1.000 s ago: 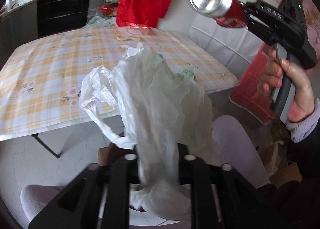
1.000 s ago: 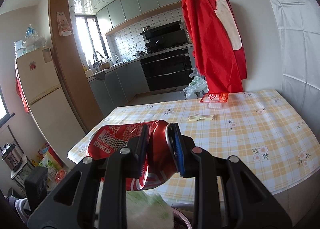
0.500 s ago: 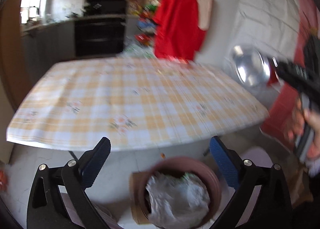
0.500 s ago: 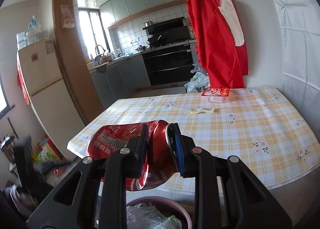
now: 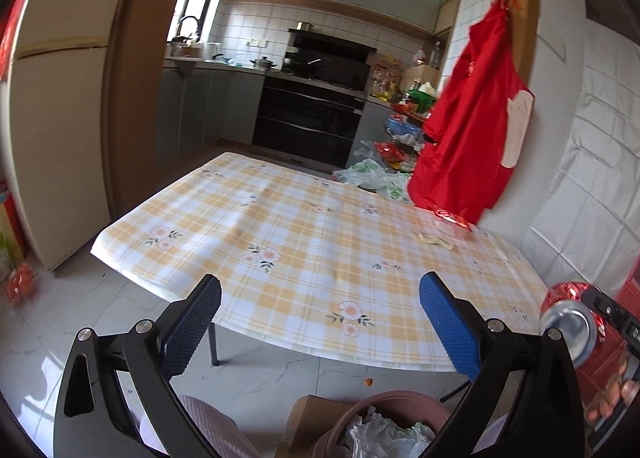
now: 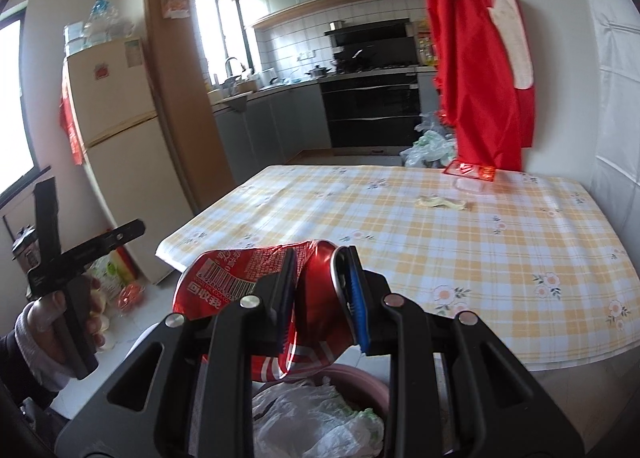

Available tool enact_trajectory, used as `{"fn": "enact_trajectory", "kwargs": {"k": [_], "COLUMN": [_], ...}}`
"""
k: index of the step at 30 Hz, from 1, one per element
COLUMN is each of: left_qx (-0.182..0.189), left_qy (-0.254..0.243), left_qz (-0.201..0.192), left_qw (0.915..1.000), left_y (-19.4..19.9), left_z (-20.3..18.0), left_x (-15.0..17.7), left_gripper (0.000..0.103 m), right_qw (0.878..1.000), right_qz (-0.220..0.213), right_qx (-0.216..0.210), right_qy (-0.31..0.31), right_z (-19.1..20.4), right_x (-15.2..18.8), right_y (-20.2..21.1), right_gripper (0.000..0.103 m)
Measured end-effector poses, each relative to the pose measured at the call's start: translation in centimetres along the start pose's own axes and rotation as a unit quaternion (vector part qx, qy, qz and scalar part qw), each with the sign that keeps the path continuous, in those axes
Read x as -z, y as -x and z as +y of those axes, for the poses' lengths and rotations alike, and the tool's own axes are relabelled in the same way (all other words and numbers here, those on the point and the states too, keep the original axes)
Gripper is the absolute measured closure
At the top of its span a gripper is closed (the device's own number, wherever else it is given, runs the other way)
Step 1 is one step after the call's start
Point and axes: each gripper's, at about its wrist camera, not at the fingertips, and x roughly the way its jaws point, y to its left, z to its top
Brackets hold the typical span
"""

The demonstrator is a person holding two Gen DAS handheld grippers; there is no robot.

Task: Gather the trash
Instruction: 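Open the right gripper to drop the red can into the bin, then move both grippers back over the table toward the remaining items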

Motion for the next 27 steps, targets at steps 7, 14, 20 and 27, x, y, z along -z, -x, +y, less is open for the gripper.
{"fn": "enact_trajectory", "kwargs": {"k": [7,14,20,27], "left_qx": [-0.004,-0.005,-0.008,-0.008], "left_qy": [0.017,0.022,0.021,0.01], "left_qz": [0.0,0.004,0.012,0.026], "left_qw": [0.9998,0.9997,0.9997,0.9996], "left_y": [0.7,0.6,0.0,-1.2], "left_z": [1.1,1.5,1.3,0.7], "left_x": [0.0,0.1,0.3,0.6], "left_gripper": [0.006,0.006,0.006,0.006], "right_qw": [0.999,1.0,0.997,0.992], "right_qz": [0.016,-0.003,-0.012,-0.002], "right_qx": [-0.019,0.002,0.075,0.111], "right_qy": [0.022,0.004,-0.021,-0.059], "right_z": [2.3,1.6,-0.8,-4.0], "right_x": [0.3,0.2,-0.1,0.3], "right_y": [-0.5,0.0,0.3,-0.3], "right_gripper": [0.075,0.023,0.006,0.006]}}
